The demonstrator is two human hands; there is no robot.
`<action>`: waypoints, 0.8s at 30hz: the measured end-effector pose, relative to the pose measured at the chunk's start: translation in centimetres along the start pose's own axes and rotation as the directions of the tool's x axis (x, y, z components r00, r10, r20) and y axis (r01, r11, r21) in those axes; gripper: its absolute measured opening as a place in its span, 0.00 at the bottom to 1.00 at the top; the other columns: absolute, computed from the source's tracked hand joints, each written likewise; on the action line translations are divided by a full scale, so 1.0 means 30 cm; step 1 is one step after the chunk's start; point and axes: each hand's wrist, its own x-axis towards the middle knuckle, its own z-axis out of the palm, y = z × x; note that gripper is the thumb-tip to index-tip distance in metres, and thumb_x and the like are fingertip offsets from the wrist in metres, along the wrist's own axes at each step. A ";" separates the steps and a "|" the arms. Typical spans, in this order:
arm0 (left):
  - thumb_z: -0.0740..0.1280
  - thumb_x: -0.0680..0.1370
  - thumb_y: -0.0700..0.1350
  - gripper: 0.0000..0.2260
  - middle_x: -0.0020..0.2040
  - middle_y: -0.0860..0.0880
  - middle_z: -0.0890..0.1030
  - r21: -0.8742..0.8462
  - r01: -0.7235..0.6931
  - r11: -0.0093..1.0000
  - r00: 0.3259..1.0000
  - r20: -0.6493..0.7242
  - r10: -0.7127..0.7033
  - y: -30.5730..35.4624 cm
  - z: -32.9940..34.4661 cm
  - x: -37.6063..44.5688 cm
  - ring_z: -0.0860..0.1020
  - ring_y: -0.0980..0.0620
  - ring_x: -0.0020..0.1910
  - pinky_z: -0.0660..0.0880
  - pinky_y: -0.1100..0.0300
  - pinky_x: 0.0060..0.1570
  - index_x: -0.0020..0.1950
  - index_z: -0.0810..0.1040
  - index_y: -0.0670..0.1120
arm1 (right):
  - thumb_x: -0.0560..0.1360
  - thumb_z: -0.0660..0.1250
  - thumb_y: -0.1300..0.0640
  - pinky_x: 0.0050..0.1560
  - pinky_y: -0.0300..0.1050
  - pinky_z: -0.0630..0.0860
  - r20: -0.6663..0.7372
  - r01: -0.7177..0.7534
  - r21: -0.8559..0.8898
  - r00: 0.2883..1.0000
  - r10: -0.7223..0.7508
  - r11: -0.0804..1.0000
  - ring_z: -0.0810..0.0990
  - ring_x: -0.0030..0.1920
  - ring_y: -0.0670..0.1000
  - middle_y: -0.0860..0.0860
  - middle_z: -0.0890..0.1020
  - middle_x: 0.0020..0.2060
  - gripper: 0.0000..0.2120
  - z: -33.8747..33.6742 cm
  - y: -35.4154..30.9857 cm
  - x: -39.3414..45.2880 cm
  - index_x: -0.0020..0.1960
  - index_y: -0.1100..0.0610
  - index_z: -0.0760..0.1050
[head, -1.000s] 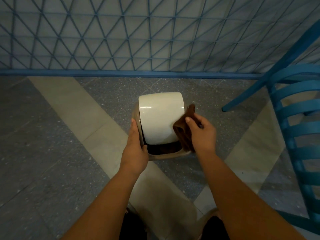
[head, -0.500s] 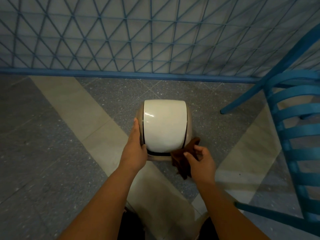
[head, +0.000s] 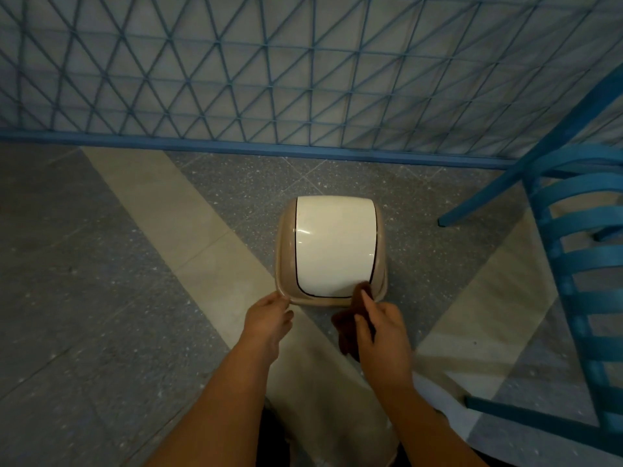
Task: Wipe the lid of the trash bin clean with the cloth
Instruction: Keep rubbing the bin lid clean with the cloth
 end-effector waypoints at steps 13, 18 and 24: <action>0.64 0.79 0.39 0.04 0.44 0.40 0.80 -0.123 -0.043 0.992 0.997 -0.070 0.035 -0.008 0.047 0.042 0.80 0.45 0.43 0.79 0.54 0.43 0.52 0.73 0.41 | 0.78 0.57 0.43 0.57 0.54 0.75 0.279 0.287 -0.213 0.934 -0.223 0.934 0.76 0.56 0.52 0.53 0.76 0.57 0.15 0.196 -0.126 0.023 0.63 0.45 0.72; 0.63 0.80 0.38 0.04 0.43 0.41 0.79 -0.160 -0.043 0.986 0.998 -0.053 0.034 0.002 0.056 0.050 0.80 0.45 0.44 0.78 0.54 0.48 0.54 0.71 0.41 | 0.76 0.64 0.60 0.52 0.52 0.77 0.362 0.417 -0.372 0.888 -0.284 0.829 0.72 0.59 0.59 0.56 0.72 0.63 0.33 0.038 0.032 0.050 0.76 0.48 0.53; 0.64 0.79 0.39 0.09 0.45 0.41 0.79 -0.209 -0.048 0.977 0.994 -0.110 0.025 0.020 0.052 0.049 0.80 0.46 0.46 0.78 0.55 0.46 0.58 0.72 0.41 | 0.75 0.65 0.67 0.50 0.44 0.75 0.145 0.200 -0.306 0.976 -0.162 0.931 0.76 0.48 0.53 0.58 0.77 0.54 0.27 -0.057 0.100 0.032 0.71 0.52 0.67</action>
